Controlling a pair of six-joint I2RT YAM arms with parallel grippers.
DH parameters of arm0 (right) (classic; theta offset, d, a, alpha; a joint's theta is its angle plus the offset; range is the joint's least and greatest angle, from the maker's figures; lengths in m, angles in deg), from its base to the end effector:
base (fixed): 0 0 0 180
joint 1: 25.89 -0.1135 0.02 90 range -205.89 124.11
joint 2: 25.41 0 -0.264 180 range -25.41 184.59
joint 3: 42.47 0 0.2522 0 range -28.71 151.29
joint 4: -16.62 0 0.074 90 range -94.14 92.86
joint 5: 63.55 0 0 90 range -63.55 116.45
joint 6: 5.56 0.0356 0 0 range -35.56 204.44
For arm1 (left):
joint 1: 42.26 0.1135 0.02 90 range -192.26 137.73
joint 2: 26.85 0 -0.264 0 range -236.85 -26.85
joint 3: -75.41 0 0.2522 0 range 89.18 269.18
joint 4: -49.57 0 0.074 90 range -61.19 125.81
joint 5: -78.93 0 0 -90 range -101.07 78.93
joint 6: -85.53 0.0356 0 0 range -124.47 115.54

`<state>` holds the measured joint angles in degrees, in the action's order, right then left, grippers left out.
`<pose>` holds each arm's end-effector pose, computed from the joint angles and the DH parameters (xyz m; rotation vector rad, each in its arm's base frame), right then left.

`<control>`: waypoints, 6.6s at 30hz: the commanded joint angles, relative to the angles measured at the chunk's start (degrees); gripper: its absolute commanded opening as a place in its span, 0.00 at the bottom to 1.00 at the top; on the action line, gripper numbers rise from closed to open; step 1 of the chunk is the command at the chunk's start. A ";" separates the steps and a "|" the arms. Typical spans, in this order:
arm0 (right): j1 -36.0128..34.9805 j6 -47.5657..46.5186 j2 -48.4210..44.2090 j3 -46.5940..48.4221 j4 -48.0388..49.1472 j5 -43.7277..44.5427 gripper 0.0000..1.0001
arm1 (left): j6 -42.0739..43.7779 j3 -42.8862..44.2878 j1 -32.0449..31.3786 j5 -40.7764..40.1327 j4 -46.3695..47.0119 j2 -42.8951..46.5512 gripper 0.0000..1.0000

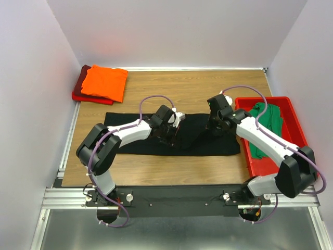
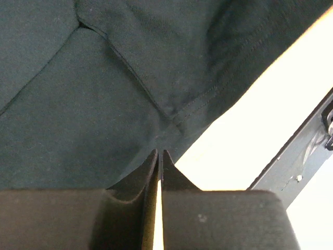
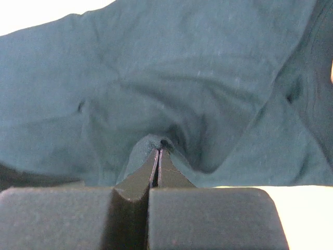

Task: Fold and stack the t-shirts
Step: Fold the tshirt

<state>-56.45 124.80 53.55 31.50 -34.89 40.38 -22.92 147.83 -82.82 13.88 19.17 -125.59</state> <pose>0.2460 0.1353 0.2602 0.3079 2.5055 0.1894 0.2520 -0.2354 0.1738 0.6931 2.6163 -0.9175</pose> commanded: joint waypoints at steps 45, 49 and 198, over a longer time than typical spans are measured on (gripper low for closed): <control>15.36 -4.15 8.41 -0.26 15.61 -13.58 0.00 | 0.27 14.47 -1.37 -0.43 4.43 -4.71 0.46; 14.48 -3.62 0.78 -4.74 14.74 -15.69 0.00 | -0.44 14.21 -1.46 0.09 4.34 -5.06 0.46; -4.06 -2.65 -9.96 -8.97 -2.32 -10.15 0.00 | 1.32 10.25 1.44 -4.30 -7.98 0.22 0.22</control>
<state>-59.97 123.46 43.95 20.28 -38.17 31.62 -20.58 155.48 -81.82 11.45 11.21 -127.75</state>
